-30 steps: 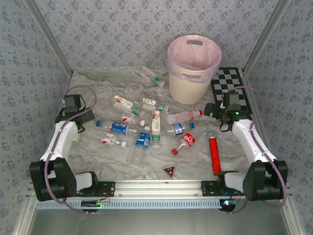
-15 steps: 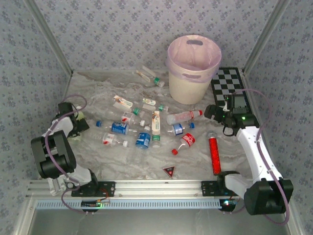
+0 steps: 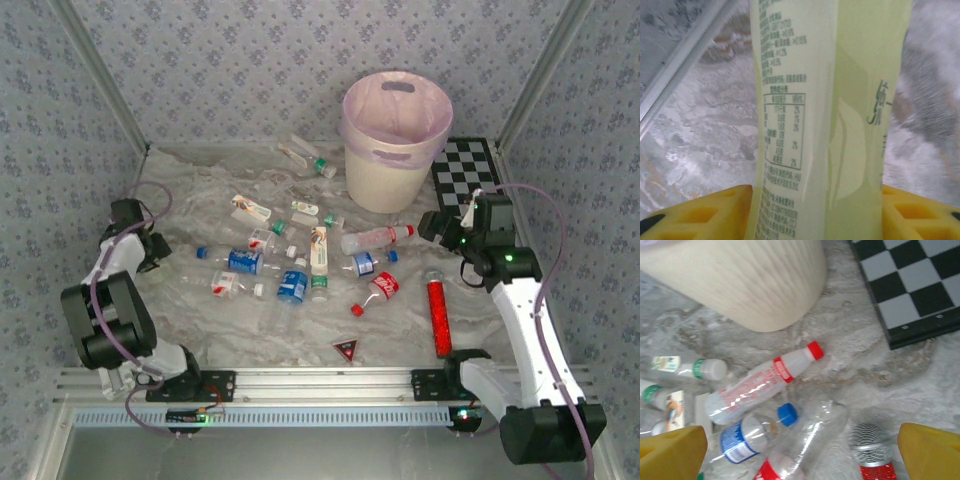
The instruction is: Put the plastic bottles in the bin
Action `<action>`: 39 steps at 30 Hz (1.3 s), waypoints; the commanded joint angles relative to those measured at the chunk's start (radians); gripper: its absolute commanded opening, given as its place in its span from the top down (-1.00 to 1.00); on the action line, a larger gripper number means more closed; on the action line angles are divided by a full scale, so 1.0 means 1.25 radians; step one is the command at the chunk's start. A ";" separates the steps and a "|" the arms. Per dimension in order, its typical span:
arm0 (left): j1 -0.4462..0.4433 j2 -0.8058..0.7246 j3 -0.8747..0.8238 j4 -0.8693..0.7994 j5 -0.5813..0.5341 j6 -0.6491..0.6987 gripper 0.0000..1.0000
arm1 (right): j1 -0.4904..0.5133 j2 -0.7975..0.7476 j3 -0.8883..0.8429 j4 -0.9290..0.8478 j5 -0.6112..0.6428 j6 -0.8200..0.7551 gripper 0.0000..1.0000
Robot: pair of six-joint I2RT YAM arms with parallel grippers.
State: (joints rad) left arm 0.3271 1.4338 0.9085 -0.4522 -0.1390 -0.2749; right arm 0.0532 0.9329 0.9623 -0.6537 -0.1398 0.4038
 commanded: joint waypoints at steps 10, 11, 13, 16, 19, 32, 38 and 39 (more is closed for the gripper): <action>-0.301 -0.361 0.025 0.016 0.303 -0.103 0.07 | 0.154 0.062 0.159 0.139 -0.249 0.012 -0.92; -0.353 -0.376 0.006 0.049 0.326 -0.124 0.10 | 0.173 0.098 0.193 0.125 -0.265 0.004 -0.90; -0.445 -0.395 -0.021 0.111 0.346 -0.142 0.13 | 0.210 0.159 0.267 0.106 -0.293 0.000 -0.84; -0.579 -0.395 -0.053 0.210 0.339 -0.141 0.16 | 0.265 0.223 0.328 0.144 -0.316 0.012 -0.74; -0.675 -0.351 -0.049 0.272 0.338 -0.109 0.17 | 0.299 0.291 0.380 0.175 -0.342 0.020 -0.53; -0.828 -0.177 0.049 0.373 0.352 -0.047 0.19 | 0.311 0.460 0.500 0.125 -0.345 0.041 -0.75; -0.839 -0.151 0.048 0.434 0.363 -0.065 0.19 | 0.309 0.496 0.527 0.083 -0.359 0.033 -0.61; -0.841 -0.148 0.049 0.442 0.359 -0.065 0.19 | 0.311 0.502 0.535 0.076 -0.369 0.031 -0.52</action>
State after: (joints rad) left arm -0.7139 1.2362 0.9348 0.0212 0.2882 -0.3599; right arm 0.4393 1.5349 1.5818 -0.5083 -0.5678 0.4572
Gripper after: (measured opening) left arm 0.470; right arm 0.780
